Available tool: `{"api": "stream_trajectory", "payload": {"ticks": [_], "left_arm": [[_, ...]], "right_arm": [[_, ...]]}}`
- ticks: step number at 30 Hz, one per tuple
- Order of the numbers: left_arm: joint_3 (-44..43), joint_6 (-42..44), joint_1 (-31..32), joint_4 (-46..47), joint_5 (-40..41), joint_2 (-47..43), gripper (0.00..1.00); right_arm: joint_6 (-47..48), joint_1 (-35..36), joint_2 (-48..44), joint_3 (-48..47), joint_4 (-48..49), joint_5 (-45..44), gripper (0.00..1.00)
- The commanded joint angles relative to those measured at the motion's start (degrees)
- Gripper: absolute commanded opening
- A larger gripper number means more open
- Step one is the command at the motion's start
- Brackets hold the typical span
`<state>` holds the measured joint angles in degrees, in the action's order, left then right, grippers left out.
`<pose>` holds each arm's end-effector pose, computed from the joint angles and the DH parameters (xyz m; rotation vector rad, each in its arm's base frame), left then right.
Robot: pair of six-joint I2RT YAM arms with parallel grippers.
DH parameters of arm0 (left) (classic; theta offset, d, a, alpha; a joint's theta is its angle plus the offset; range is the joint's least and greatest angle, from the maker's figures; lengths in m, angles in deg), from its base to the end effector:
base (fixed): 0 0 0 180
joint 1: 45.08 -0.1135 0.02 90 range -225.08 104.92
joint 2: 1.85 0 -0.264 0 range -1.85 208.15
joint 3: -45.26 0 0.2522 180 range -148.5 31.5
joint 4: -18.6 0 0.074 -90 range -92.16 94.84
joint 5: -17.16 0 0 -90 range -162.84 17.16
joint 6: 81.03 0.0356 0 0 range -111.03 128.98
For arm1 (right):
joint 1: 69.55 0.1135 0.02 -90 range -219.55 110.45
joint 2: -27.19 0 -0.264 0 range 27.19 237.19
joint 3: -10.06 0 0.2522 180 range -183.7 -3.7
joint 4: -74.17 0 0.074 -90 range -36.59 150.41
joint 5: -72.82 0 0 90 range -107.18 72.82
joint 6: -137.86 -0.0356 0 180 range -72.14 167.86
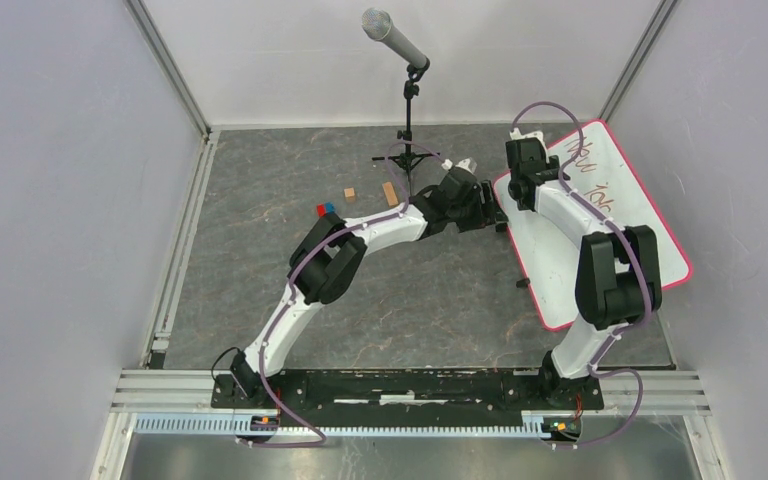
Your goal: Erase the whiteboard
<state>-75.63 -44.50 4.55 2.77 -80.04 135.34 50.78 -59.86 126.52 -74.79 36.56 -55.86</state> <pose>0.3518 -0.4206 0.1640 0.0030 2.3707 -1.1185 0.3680 0.0403 0.2306 0.0234 2.3572 -0.7725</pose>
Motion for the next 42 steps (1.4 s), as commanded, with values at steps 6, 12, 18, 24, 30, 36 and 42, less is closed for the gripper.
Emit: {"api": "stream_trajectory", "payload": {"ticks": [6, 12, 18, 24, 30, 36, 42], "left_arm": [[-3.5, 6.9, -7.6, 10.6, -12.0, 1.7, 0.77], [-16.0, 3.5, -11.1, 12.4, -22.2, 11.3, 0.74], [-10.8, 3.9, -6.9, 11.7, -14.7, 10.0, 0.72], [-5.0, 4.8, -3.1, 8.6, -4.1, 5.9, 0.74], [-6.6, 0.4, -2.0, 8.2, -1.1, 9.4, 0.70], [-7.7, 0.0, -1.2, 6.2, 0.7, 11.1, 0.62], [-7.2, 0.0, -0.9, 6.0, 2.2, 11.0, 0.51]], "right_arm": [[0.0, -0.3, -2.8, 2.1, 3.1, -0.4, 0.28], [1.7, -0.3, -6.4, 5.0, 5.7, -2.3, 0.13], [2.1, -0.9, -7.7, 5.7, 5.1, -5.3, 0.13], [2.3, -3.7, -13.4, 8.5, 5.6, -7.0, 0.14], [2.4, -7.7, -18.8, 11.2, 6.9, -8.3, 0.15], [2.3, -12.4, -24.4, 16.1, 10.8, -8.7, 0.16], [1.7, -11.9, -23.9, 20.1, 13.2, 0.4, 0.17]]}}
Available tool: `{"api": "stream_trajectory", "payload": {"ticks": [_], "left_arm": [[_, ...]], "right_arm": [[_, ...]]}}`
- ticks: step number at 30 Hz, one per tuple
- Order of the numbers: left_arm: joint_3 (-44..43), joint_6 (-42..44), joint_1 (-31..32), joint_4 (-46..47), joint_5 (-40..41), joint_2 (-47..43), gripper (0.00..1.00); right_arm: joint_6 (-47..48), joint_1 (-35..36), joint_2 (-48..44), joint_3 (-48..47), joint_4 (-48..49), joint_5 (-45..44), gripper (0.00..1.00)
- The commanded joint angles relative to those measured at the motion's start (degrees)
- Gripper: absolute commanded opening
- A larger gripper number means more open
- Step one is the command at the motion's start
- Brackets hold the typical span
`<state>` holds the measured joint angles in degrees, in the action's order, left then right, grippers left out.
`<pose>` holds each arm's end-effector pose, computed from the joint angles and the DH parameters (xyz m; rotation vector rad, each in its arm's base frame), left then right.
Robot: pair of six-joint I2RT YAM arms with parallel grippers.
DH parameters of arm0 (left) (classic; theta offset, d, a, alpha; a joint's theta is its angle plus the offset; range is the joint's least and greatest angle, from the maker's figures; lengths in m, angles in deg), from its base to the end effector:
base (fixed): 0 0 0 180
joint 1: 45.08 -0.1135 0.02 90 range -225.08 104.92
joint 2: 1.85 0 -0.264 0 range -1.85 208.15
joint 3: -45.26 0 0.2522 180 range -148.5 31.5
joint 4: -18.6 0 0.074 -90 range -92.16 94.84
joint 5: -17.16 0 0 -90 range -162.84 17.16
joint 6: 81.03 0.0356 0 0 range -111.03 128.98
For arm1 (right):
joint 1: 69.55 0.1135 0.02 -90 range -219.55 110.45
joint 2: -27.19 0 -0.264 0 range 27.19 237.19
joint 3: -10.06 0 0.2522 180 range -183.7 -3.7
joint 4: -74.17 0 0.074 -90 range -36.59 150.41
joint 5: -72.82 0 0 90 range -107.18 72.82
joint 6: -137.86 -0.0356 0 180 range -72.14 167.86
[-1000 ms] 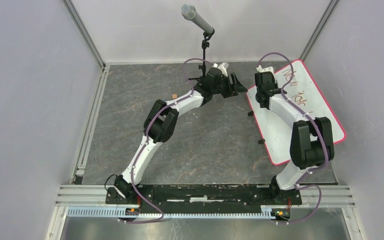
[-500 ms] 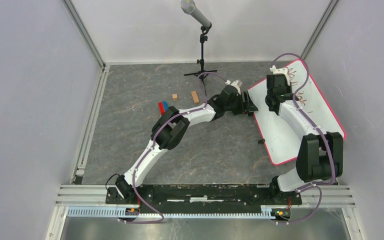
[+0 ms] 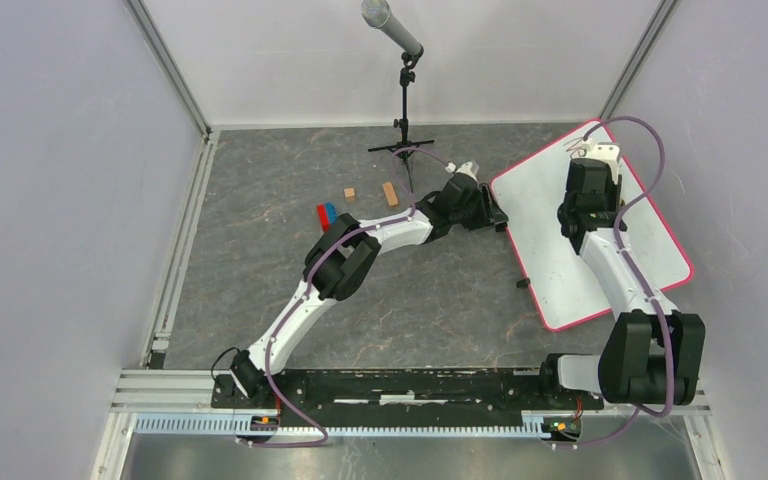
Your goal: Erase the whiteboard
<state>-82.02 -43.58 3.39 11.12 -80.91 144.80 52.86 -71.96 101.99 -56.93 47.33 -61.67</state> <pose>0.3781 -0.4345 0.1256 0.0176 2.2739 -1.1795 0.2811 -0.0368 0.2775 0.3965 2.0761 -0.9135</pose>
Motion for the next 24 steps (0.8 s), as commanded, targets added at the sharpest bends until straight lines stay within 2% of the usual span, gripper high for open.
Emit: {"api": "stream_trajectory", "payload": {"ticks": [1, 5, 8, 13, 20, 24], "left_arm": [[-0.7, -1.1, 0.2, -2.2, 3.1, 1.5, 0.50], [0.1, -1.4, 0.2, -1.9, 3.7, 1.4, 0.47], [0.2, -1.3, 0.2, -1.6, 3.5, 1.4, 0.45], [0.5, -1.6, 0.1, -1.1, 3.1, 1.4, 0.43], [0.0, -2.0, -0.1, 1.1, 0.6, 2.5, 0.43], [0.3, -2.2, 0.0, 1.4, -0.4, 2.5, 0.43]], "right_arm": [[-0.7, 1.1, 1.3, 2.7, 2.9, 8.0, 0.17], [-1.4, 7.8, 5.0, 2.6, 3.9, 9.0, 0.17], [-3.1, 9.2, 6.1, 1.8, 4.8, 9.7, 0.17], [-6.7, 6.0, 3.0, 2.6, 4.6, 7.5, 0.16], [-7.0, -0.1, -10.0, 8.1, 4.0, 3.5, 0.20], [-6.1, -2.8, -14.2, 9.5, 2.6, 0.4, 0.21]]}}
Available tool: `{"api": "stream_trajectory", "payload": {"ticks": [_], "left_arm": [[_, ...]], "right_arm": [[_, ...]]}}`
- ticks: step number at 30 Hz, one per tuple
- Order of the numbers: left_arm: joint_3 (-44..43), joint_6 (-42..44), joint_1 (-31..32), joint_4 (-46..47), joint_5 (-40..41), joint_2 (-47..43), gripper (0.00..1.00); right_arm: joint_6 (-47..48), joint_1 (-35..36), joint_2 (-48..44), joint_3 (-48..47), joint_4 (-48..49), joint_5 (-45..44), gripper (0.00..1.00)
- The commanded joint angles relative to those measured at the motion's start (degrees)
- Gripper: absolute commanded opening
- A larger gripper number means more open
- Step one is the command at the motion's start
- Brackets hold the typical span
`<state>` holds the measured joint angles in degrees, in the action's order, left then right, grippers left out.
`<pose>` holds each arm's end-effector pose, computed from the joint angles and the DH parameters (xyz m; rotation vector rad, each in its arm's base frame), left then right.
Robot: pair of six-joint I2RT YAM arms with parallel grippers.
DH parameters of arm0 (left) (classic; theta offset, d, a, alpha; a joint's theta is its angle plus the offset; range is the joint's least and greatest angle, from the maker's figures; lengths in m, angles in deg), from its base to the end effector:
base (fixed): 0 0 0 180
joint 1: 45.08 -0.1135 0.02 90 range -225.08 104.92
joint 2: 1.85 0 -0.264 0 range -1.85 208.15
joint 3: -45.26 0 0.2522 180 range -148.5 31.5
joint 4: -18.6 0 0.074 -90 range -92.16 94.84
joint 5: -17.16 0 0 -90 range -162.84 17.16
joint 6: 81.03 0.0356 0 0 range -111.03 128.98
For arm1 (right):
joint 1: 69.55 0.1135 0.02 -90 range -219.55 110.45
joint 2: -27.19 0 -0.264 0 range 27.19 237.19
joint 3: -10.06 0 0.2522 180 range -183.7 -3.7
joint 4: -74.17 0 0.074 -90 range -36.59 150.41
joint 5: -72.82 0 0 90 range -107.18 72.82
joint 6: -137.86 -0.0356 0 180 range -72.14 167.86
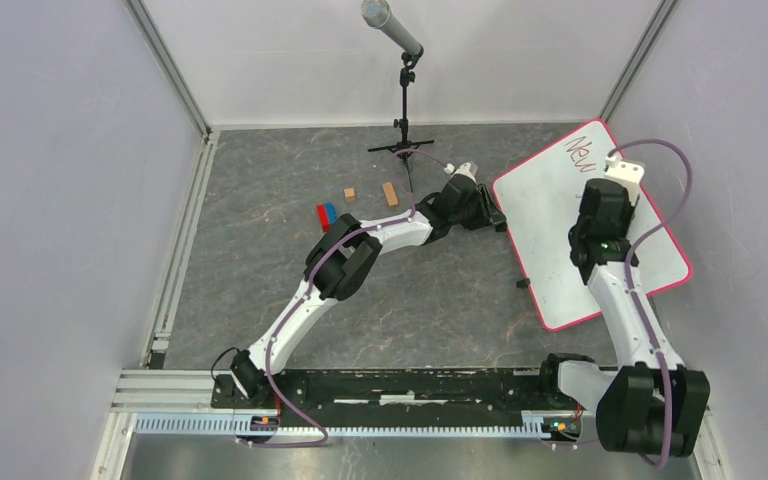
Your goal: Erase the whiteboard
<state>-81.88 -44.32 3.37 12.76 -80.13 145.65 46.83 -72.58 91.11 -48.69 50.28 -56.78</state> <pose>0.3794 -0.4349 0.1193 -0.0059 2.2610 -1.1817 0.2422 -0.0355 0.2786 0.4906 1.9694 -0.7351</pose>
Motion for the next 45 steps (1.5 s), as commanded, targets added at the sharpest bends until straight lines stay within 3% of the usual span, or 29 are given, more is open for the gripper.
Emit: {"api": "stream_trajectory", "payload": {"ticks": [1, 5, 8, 12, 18, 29, 34, 42, 45], "left_arm": [[0.3, -1.5, 0.0, -0.3, -1.3, 1.6, 0.43], [0.2, -0.7, 0.1, -0.4, -1.4, 1.5, 0.45], [0.2, 0.0, 0.4, -0.9, -1.3, 1.2, 0.49], [0.8, -0.3, 0.4, -0.6, -1.0, 0.9, 0.50], [2.1, -1.3, 0.3, 0.4, -1.3, 0.7, 0.53], [3.7, -2.4, 0.3, -0.1, 0.5, -0.1, 0.57], [4.0, -2.7, 0.3, -0.3, 1.2, -0.4, 0.57], [7.0, -3.6, 0.6, 2.8, 0.4, -1.8, 0.57], [7.5, -1.7, 1.4, 1.2, 1.9, -3.3, 0.63]], "right_arm": [[-0.2, -3.0, -4.3, 1.9, -0.4, -4.3, 0.21], [-0.1, -3.7, -5.7, 4.0, 0.4, -2.8, 0.20], [2.4, -3.1, -3.7, 4.0, 1.9, 4.6, 0.20], [0.4, -0.1, -0.3, 5.2, 3.8, 7.9, 0.19], [-1.5, 2.7, 1.5, 5.1, 5.6, 5.3, 0.19], [-4.7, -6.3, -7.5, 6.1, 0.8, -2.5, 0.20], [-2.5, -7.0, -5.2, 4.1, 0.9, 1.8, 0.19], [-4.8, 2.0, 4.2, 2.0, 4.3, 4.9, 0.18], [-6.4, 2.8, 6.5, 0.0, 4.1, 5.0, 0.18]]}}
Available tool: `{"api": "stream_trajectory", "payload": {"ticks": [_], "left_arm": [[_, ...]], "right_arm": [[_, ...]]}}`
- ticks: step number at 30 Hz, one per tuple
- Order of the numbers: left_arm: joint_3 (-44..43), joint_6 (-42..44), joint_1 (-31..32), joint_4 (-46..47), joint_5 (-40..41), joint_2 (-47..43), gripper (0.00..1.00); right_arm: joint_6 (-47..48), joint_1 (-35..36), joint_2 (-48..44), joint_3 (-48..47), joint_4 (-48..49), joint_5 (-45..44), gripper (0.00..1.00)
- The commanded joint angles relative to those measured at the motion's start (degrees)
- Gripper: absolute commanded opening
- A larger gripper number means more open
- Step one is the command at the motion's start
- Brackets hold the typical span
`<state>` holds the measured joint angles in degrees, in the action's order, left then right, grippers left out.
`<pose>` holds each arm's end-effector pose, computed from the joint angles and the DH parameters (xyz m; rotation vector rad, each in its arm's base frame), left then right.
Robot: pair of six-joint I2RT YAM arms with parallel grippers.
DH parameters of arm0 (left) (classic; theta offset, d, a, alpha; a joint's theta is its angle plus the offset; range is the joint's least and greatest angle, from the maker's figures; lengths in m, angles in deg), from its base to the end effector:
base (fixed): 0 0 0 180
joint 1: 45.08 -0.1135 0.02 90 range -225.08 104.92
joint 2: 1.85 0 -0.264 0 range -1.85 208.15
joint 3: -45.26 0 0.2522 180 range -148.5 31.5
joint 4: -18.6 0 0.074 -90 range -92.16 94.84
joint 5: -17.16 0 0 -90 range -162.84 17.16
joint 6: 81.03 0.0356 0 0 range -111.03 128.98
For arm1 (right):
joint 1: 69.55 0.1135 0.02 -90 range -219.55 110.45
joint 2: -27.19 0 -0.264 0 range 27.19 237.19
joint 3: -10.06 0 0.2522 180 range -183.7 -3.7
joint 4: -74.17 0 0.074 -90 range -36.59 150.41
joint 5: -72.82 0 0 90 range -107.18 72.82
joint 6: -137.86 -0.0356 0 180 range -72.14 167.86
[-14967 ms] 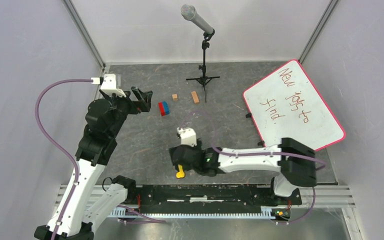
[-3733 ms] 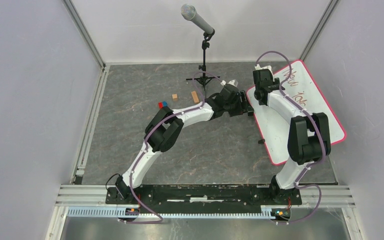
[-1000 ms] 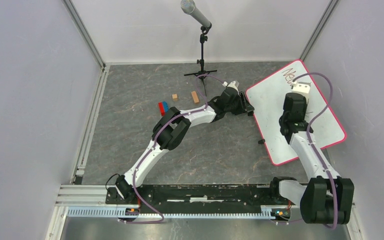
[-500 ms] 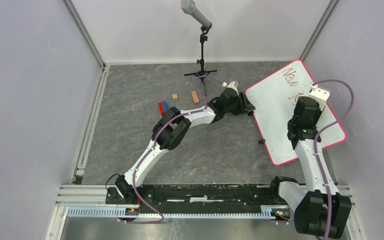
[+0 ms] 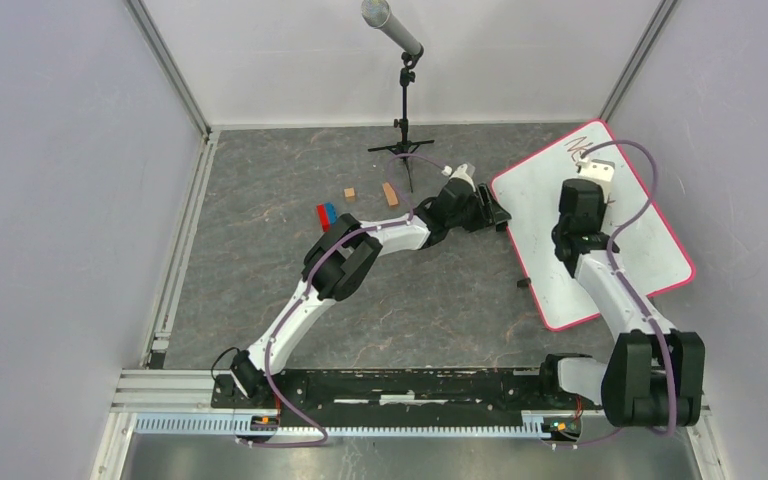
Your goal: Erase the whiteboard
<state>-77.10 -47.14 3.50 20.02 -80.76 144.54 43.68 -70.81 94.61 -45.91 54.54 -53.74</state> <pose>0.3741 -0.4315 0.1149 -0.0434 2.2133 -1.2609 0.2532 -0.0268 0.2542 0.4729 2.0024 -0.6388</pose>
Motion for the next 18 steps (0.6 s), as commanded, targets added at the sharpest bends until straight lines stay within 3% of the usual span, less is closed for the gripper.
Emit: {"api": "stream_trajectory", "payload": {"ticks": [1, 5, 15, 18], "left_arm": [[3.2, 1.0, 1.4, -6.6, 3.1, -2.6, 0.65], [3.5, -0.8, 1.5, -9.1, 4.6, -2.6, 0.62], [3.3, -4.5, 2.2, -8.4, 1.8, -0.8, 0.61], [3.6, -9.2, 1.7, -9.6, 1.4, 0.4, 0.58]], "right_arm": [[-3.6, 1.0, 3.0, -3.0, -0.2, 2.0, 0.18], [-2.7, 0.7, -0.2, -3.1, -2.0, -2.8, 0.18], [2.9, -7.5, -7.1, -1.6, -4.5, -8.3, 0.19], [5.4, -7.2, -6.2, -1.1, -2.5, -3.9, 0.19]]}}
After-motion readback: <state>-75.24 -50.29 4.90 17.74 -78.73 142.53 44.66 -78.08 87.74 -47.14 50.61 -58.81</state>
